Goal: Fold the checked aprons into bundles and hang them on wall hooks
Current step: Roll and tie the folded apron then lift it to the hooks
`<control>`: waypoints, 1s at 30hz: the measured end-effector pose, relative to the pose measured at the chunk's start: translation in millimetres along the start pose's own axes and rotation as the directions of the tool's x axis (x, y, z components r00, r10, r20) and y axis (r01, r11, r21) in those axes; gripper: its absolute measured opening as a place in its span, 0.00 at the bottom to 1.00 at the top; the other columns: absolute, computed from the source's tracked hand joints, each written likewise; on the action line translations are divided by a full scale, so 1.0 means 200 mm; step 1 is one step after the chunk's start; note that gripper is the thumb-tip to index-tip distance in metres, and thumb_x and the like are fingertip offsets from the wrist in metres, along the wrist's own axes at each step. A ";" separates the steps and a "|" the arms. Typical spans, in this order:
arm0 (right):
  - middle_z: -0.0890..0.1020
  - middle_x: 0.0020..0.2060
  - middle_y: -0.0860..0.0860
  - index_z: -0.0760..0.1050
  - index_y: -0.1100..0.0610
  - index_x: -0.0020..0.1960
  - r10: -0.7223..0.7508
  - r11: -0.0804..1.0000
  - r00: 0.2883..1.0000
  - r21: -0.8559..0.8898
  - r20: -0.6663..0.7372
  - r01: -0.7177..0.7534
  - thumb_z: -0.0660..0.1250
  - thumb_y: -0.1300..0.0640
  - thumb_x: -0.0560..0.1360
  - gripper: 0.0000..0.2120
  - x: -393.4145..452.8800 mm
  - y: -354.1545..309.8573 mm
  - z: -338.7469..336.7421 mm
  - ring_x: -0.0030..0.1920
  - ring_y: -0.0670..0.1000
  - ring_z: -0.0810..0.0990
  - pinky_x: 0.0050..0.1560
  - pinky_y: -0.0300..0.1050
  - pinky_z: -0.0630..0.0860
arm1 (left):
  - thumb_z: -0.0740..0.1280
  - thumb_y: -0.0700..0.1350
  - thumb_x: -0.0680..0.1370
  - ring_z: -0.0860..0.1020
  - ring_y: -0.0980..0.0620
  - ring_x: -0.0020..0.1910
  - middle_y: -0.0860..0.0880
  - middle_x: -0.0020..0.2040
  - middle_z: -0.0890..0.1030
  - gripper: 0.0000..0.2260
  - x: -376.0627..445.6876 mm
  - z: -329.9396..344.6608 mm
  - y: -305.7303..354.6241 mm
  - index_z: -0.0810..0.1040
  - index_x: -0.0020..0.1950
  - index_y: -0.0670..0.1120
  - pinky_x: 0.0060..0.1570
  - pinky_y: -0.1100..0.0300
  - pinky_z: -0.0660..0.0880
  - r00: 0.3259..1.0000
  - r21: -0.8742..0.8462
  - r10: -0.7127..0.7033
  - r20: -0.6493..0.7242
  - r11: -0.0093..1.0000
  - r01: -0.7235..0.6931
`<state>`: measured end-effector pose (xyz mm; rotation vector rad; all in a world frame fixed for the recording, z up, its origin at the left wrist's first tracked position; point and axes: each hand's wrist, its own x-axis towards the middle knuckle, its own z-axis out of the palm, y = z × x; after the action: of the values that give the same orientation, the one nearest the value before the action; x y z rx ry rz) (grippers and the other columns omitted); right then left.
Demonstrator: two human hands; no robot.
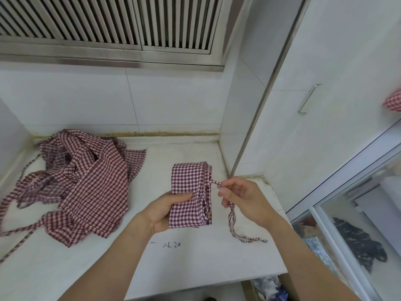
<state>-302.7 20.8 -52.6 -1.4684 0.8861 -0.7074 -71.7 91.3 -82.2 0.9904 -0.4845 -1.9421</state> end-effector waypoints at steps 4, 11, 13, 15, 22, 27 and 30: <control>0.84 0.43 0.55 0.82 0.63 0.45 -0.075 0.993 0.997 -0.093 -0.036 0.071 0.75 0.60 0.71 0.06 0.03 -0.05 -0.01 0.43 0.56 0.83 0.46 0.54 0.83 | 0.86 0.49 0.56 0.84 0.42 0.50 0.39 0.55 0.83 0.30 0.00 -0.01 0.02 0.85 0.53 0.37 0.50 0.50 0.82 0.999 -0.048 0.038 0.032 0.998 -0.036; 0.83 0.44 0.54 0.80 0.57 0.37 -0.190 0.915 0.980 -0.373 -0.064 0.153 0.80 0.63 0.67 0.09 0.08 -0.19 -0.05 0.44 0.49 0.84 0.48 0.40 0.81 | 0.85 0.50 0.57 0.84 0.43 0.51 0.41 0.55 0.84 0.37 -0.04 0.03 0.12 0.78 0.62 0.39 0.47 0.50 0.82 0.991 0.080 0.124 -0.053 0.990 -0.120; 0.85 0.40 0.56 0.79 0.60 0.39 -0.140 0.928 0.988 -0.356 -0.069 0.107 0.80 0.63 0.67 0.09 0.10 -0.24 -0.05 0.39 0.54 0.85 0.44 0.48 0.82 | 0.81 0.50 0.62 0.83 0.44 0.52 0.42 0.55 0.84 0.34 -0.05 0.05 0.14 0.76 0.65 0.39 0.49 0.50 0.81 0.986 0.115 0.152 -0.073 0.983 -0.143; 0.85 0.39 0.56 0.79 0.60 0.42 -0.059 0.951 0.997 -0.307 -0.041 0.043 0.80 0.61 0.68 0.10 0.11 -0.29 -0.05 0.31 0.53 0.83 0.34 0.47 0.80 | 0.76 0.48 0.68 0.83 0.44 0.52 0.42 0.55 0.84 0.28 -0.07 0.06 0.17 0.76 0.65 0.39 0.50 0.50 0.81 0.983 0.096 0.167 -0.081 0.983 -0.159; 0.83 0.33 0.43 0.86 0.53 0.43 -0.173 0.938 0.982 -0.318 -0.081 0.139 0.78 0.59 0.70 0.04 0.13 -0.32 0.06 0.29 0.41 0.75 0.32 0.32 0.69 | 0.82 0.46 0.63 0.84 0.43 0.49 0.40 0.55 0.83 0.25 -0.12 0.11 0.22 0.83 0.57 0.37 0.48 0.49 0.82 0.984 -0.112 0.176 -0.019 0.978 -0.177; 0.82 0.32 0.44 0.82 0.52 0.39 -0.298 0.865 0.935 -0.469 -0.190 0.180 0.74 0.60 0.74 0.06 0.16 -0.24 0.18 0.32 0.45 0.78 0.36 0.40 0.74 | 0.84 0.45 0.61 0.75 0.36 0.64 0.37 0.67 0.75 0.37 -0.11 0.13 0.20 0.77 0.66 0.35 0.69 0.40 0.69 0.979 -0.218 0.201 0.035 0.957 -0.189; 0.85 0.33 0.49 0.83 0.59 0.41 -0.166 0.973 0.958 -0.194 -0.233 0.122 0.69 0.67 0.77 0.08 0.14 -0.26 0.26 0.32 0.46 0.83 0.32 0.38 0.77 | 0.76 0.46 0.71 0.68 0.34 0.72 0.36 0.71 0.72 0.30 -0.08 0.14 0.18 0.74 0.69 0.35 0.70 0.39 0.67 0.979 -0.227 0.202 0.037 0.956 -0.188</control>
<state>-238.0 23.7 -8.8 -1.6392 1.0620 -0.9573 -69.7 84.5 -33.7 0.7158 -0.3738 -1.8062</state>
